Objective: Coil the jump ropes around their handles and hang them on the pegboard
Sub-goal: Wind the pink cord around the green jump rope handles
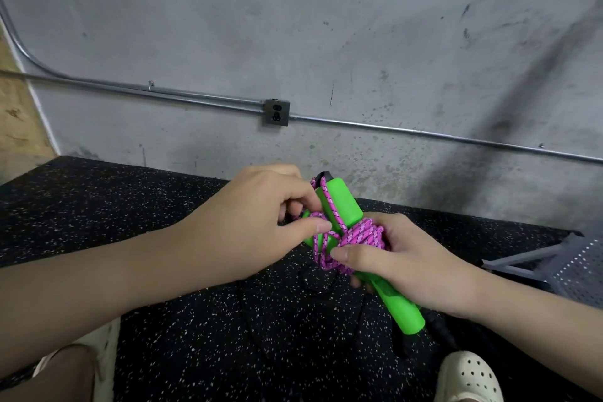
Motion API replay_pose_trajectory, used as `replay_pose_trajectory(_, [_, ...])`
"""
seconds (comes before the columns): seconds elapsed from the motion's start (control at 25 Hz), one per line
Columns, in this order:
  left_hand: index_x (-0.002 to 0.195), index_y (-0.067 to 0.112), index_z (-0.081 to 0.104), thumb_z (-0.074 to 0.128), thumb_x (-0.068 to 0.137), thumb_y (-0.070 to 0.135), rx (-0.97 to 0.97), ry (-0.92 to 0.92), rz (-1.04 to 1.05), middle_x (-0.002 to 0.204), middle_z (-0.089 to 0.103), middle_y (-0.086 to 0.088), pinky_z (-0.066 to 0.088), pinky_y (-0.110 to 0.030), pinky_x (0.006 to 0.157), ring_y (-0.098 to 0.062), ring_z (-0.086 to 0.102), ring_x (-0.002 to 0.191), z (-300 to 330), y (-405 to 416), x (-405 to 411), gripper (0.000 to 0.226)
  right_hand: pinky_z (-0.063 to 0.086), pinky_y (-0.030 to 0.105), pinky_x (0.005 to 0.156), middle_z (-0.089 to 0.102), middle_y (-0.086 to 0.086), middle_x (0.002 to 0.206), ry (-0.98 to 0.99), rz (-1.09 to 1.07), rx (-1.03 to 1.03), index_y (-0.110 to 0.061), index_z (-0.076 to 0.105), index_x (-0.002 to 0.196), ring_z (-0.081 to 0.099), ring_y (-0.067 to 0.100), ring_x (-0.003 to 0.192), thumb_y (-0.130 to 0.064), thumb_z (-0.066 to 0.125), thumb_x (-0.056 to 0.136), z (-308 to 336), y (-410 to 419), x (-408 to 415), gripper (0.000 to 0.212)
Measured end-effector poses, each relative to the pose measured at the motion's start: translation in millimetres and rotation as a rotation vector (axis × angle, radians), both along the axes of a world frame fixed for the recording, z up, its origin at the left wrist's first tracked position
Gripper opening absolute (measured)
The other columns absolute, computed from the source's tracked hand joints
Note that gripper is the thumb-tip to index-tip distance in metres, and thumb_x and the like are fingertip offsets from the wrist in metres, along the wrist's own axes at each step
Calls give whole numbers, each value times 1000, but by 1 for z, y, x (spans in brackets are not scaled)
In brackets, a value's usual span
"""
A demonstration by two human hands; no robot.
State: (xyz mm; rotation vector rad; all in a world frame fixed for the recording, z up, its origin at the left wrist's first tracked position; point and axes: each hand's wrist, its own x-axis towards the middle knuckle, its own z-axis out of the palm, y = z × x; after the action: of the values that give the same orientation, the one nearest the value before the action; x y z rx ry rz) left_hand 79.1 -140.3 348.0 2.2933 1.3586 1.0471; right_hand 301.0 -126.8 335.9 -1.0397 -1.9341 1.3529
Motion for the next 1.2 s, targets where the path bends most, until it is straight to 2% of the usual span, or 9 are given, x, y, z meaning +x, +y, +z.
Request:
replay_pose_trajectory(0.2, [80, 31, 71, 81, 83, 35, -91, -59, 32, 78, 57, 9, 47, -24, 64, -11, 53, 70, 1, -3, 3, 12, 50, 28, 57, 67, 2, 72, -1, -24, -33, -27, 74, 79, 64, 20, 65, -32, 76, 76, 1, 1, 0, 6])
replay_pose_trajectory(0.4, [83, 29, 70, 76, 88, 35, -264, -124, 66, 66, 58, 15, 45, -25, 58, 0, 47, 59, 2, 1, 1, 10, 49, 31, 57, 65, 14, 79, -22, -28, -143, -12, 73, 88, 65, 24, 67, -46, 79, 69, 2, 7, -3, 40])
replay_pose_trajectory(0.6, [85, 28, 69, 70, 91, 45, -242, -229, 173, 70, 67, 0, 43, -26, 63, -2, 50, 60, 2, 10, -7, 18, 56, 29, 57, 71, 11, 69, -45, -12, -400, -8, 72, 86, 63, 17, 53, -37, 70, 89, 9, 17, -8, 29])
replay_pose_trajectory(0.68, [85, 26, 70, 69, 93, 43, -261, -374, 218, 64, 62, 5, 45, -30, 70, 0, 51, 61, -1, 15, -10, 19, 59, 24, 64, 66, -2, 48, -98, 32, -290, -8, 62, 83, 59, 5, 38, -28, 54, 103, -11, 35, 6, 29])
replay_pose_trajectory(0.72, [85, 25, 70, 69, 94, 41, -277, -451, 232, 62, 61, 12, 47, -31, 74, 2, 51, 60, -2, 18, -11, 18, 54, 16, 57, 60, -6, 42, -104, 10, -265, -11, 56, 81, 56, 0, 34, -25, 47, 106, -21, 45, 10, 30])
replay_pose_trajectory(0.84, [84, 25, 69, 68, 96, 37, -306, -525, 255, 58, 60, 22, 49, -32, 79, 7, 50, 57, -7, 24, -12, 18, 59, 26, 64, 66, 9, 70, -137, 68, -296, -7, 61, 78, 59, 5, 38, -31, 59, 101, -17, 38, 1, 33])
replay_pose_trajectory(0.96, [85, 22, 70, 68, 94, 42, -351, -530, 135, 57, 51, 15, 44, -33, 69, -6, 45, 58, -9, 23, -15, 22, 52, 30, 56, 72, 21, 95, 88, 49, -492, -8, 76, 94, 61, 21, 59, -46, 77, 78, 7, 20, -4, 41])
replay_pose_trajectory(1.08, [85, 25, 72, 69, 81, 52, -383, -490, -21, 66, 53, 1, 41, -33, 68, -16, 45, 64, -10, 19, -18, 27, 48, 31, 59, 72, 21, 99, 75, 43, -423, -12, 77, 93, 58, 22, 65, -44, 71, 81, 9, 15, 1, 34])
replay_pose_trajectory(1.2, [92, 32, 75, 77, 82, 50, -387, -330, -82, 83, 68, -16, 50, -47, 78, -20, 53, 74, -10, 18, -16, 21, 48, 31, 60, 72, 21, 99, 36, 14, -430, -11, 77, 95, 59, 22, 65, -44, 71, 81, 8, 10, 2, 37])
